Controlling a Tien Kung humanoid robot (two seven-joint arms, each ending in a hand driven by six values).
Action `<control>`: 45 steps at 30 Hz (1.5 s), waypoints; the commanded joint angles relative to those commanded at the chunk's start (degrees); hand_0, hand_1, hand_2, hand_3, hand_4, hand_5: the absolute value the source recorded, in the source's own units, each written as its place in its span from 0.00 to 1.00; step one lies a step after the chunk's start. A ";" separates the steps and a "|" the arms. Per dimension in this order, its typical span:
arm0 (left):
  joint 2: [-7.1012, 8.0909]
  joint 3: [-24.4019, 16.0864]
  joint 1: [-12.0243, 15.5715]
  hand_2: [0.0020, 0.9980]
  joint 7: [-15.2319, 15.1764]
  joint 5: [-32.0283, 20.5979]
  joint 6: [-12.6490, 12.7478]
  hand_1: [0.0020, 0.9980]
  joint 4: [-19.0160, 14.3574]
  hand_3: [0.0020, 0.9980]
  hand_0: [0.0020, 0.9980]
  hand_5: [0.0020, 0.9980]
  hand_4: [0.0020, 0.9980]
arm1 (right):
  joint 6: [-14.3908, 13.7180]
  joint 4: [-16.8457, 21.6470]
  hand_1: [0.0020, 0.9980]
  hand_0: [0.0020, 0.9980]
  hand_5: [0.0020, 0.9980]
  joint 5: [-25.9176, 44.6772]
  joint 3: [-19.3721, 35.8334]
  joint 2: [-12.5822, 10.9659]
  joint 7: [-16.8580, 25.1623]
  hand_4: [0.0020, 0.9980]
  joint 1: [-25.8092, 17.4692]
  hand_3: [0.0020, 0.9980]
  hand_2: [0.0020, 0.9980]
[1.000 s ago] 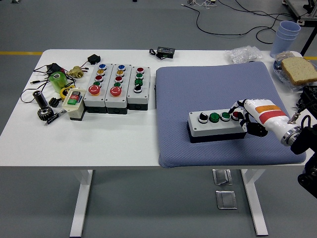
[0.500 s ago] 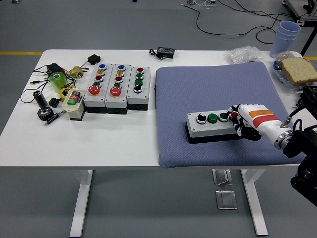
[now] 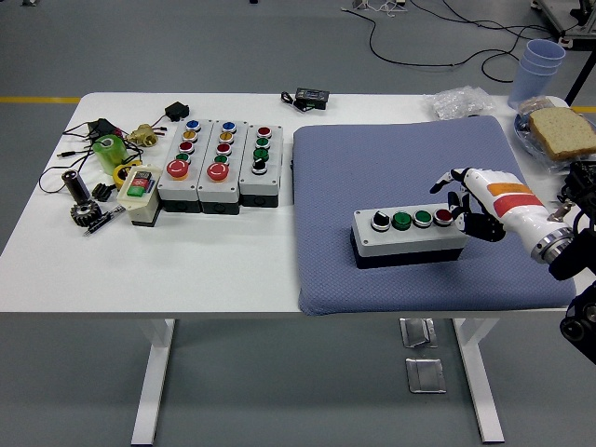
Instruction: Pick up the button,place it on the desk,press the button,press the button
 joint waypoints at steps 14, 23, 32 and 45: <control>-0.04 0.13 0.04 0.67 -0.02 0.02 0.01 0.66 0.00 0.60 0.67 0.92 0.35 | 5.80 -2.17 0.69 0.75 0.17 33.87 16.44 8.14 3.47 0.67 -13.14 0.77 0.76; -0.12 0.59 -0.20 0.67 -0.15 -0.25 -0.04 0.66 0.00 0.60 0.67 0.92 0.35 | 3.77 -5.45 0.71 0.77 0.27 55.84 25.80 15.59 6.41 0.70 -19.86 0.73 0.77; -0.08 1.00 -0.47 0.67 -0.24 -0.20 -0.09 0.66 0.00 0.60 0.67 0.92 0.35 | 1.84 -7.38 0.71 0.76 0.29 62.45 28.84 17.12 8.30 0.71 -21.15 0.72 0.76; -0.07 1.08 -0.13 0.67 -0.27 0.09 -0.08 0.66 0.00 0.60 0.67 0.92 0.35 | 2.45 -8.20 0.70 0.76 0.28 62.02 29.40 17.76 7.70 0.70 -20.82 0.72 0.75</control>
